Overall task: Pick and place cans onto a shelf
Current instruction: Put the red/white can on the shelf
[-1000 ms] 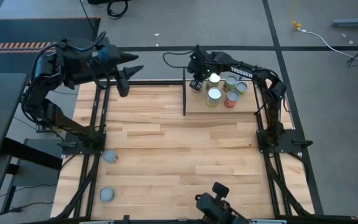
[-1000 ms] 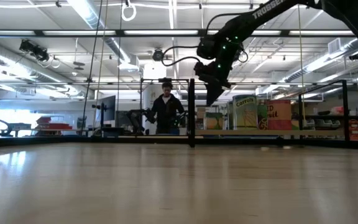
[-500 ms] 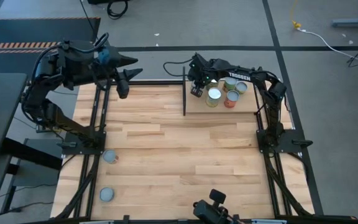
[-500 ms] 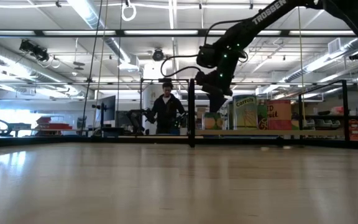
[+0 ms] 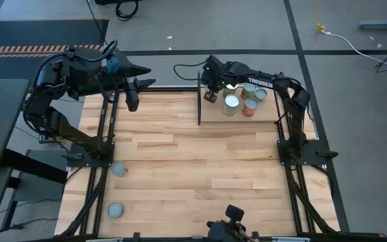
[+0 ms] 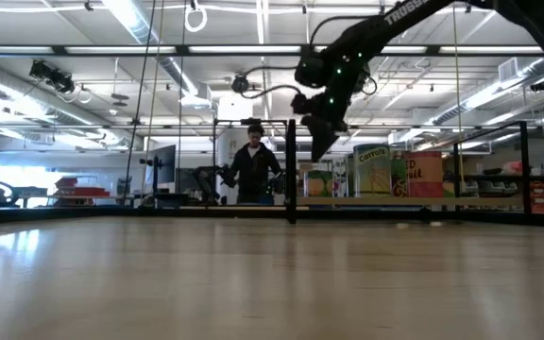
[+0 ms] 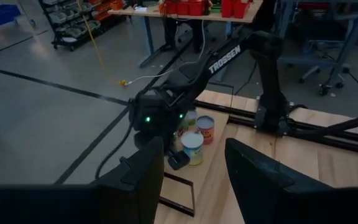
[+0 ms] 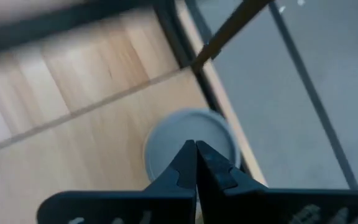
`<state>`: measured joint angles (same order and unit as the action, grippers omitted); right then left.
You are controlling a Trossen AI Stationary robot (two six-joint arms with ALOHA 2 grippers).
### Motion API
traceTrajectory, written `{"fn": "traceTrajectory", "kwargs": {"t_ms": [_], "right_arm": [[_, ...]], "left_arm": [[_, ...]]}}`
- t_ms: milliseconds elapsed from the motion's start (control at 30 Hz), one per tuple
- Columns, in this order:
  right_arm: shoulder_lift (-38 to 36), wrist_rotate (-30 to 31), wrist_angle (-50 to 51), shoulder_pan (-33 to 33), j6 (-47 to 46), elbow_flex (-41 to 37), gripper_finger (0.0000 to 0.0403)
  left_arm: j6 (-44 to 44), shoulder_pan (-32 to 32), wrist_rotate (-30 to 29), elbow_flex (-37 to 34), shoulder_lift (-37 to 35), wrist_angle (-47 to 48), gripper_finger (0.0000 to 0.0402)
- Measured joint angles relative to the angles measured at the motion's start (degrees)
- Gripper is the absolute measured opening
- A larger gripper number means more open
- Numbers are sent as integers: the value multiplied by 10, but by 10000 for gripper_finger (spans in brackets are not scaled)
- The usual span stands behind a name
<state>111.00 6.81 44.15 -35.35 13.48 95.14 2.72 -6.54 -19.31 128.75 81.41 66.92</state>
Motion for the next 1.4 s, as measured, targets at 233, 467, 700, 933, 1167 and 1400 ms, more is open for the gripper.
{"fn": "traceTrajectory", "kwargs": {"t_ms": [233,467,700,933,1167,1400], "right_arm": [[-63,31,6,34,-22,10,2],[-157,78,36,103,-80,10,2],[-226,117,96,220,-181,10,2],[-264,82,114,343,-283,10,4],[-280,81,108,431,-294,10,7],[-282,80,94,462,-285,10,19]], "left_arm": [[12,37,-1,0,0,2,176],[49,118,-1,0,0,14,176],[99,217,-1,-37,0,30,176],[204,284,-14,-128,0,82,176],[340,336,12,-223,1,94,176],[519,369,6,-261,1,112,176]]}}
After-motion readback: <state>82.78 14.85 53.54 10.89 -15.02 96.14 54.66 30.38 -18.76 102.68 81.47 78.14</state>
